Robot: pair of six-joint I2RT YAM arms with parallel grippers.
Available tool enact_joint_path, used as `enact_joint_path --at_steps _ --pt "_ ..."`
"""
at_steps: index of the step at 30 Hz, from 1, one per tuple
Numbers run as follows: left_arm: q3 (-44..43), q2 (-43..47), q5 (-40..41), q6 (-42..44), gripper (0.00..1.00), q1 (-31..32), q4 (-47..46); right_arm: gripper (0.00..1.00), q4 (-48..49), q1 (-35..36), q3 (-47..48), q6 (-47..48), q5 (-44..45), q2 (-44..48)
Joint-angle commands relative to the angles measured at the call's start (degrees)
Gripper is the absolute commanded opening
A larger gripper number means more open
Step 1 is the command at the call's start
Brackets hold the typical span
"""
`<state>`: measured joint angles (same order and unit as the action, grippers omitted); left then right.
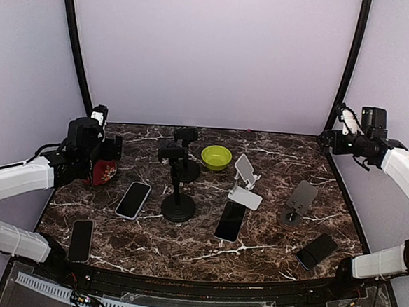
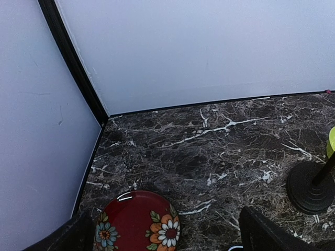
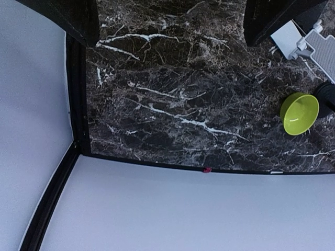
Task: Place the phone on the phone stand
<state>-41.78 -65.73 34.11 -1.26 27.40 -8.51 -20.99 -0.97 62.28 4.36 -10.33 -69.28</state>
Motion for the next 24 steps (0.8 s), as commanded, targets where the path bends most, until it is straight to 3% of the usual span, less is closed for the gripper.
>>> enact_joint_path --at_steps 1,3,9,14,24 --pt "-0.45 2.59 -3.46 -3.24 0.99 -2.43 -0.38 0.98 2.24 -0.99 -3.38 3.30 -6.96 0.05" --pt "-2.83 1.82 -5.98 -5.24 0.99 -3.19 4.87 0.99 0.56 -0.24 -4.04 7.12 -11.75 -0.46" --pt "-9.83 -2.32 -16.65 -12.00 0.93 -4.46 21.47 1.00 -2.66 7.78 -2.75 14.15 -15.18 -4.26" --pt "-13.65 -6.94 -24.93 -15.72 0.93 -4.80 33.10 1.00 1.09 12.43 -5.40 16.21 -20.92 -6.34" --pt "-12.81 -12.38 -36.40 -18.24 0.99 -4.84 41.06 1.00 0.66 15.24 -8.34 19.92 -24.91 -5.32"
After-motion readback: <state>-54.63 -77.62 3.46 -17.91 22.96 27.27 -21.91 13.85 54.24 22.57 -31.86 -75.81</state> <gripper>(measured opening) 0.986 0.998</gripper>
